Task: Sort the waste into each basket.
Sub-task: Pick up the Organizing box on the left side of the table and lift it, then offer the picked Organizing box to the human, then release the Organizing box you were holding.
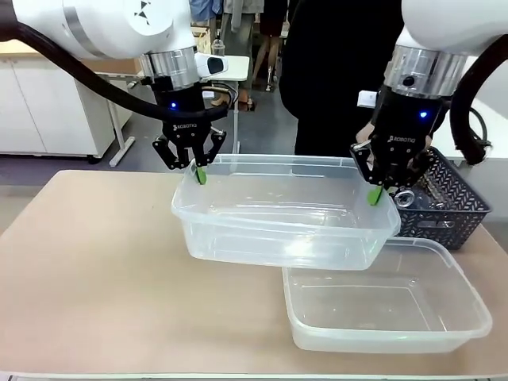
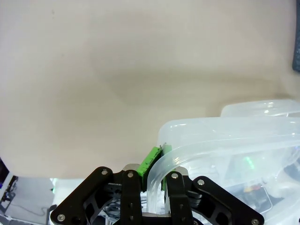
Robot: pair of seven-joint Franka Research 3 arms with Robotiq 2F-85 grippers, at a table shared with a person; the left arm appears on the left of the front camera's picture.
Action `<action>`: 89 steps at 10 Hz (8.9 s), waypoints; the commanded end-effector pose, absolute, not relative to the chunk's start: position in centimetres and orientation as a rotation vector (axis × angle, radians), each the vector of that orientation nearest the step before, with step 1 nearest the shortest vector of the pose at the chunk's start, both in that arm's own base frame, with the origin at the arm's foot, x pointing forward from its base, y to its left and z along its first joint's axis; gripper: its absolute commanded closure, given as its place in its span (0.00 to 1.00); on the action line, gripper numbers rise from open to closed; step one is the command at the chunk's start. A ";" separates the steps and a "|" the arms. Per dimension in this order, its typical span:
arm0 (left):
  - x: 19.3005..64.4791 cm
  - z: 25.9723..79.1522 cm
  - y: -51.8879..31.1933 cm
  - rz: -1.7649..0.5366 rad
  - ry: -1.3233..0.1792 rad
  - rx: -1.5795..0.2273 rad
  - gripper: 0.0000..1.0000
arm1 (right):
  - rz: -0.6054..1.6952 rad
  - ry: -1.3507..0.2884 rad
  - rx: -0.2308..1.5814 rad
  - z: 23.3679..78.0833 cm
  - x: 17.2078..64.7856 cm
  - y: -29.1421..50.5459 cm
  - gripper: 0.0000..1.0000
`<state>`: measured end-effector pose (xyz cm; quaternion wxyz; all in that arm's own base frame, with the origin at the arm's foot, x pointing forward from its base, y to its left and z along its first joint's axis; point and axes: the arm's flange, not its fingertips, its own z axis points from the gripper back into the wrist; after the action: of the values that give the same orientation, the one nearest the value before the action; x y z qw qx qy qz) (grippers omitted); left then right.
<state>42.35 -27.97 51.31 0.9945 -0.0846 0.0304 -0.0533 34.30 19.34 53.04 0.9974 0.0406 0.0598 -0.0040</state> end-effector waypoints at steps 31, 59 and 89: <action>42.8 52.0 -28.0 -0.103 0.052 -0.181 0.93 | 0.004 0.123 0.082 53.6 34.2 19.5 0.94; 42.8 52.0 -28.0 -0.103 0.052 -0.181 0.93 | 0.004 0.123 0.082 53.6 34.2 19.5 0.94; 58.3 51.0 -20.6 0.009 -0.039 -0.180 0.36 | -0.086 -0.019 0.255 51.4 51.4 23.9 0.37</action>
<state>58.90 -20.54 50.38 0.9967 -0.0801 -0.0125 0.0063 53.18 24.73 51.22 0.9943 0.0955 0.0307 -0.0374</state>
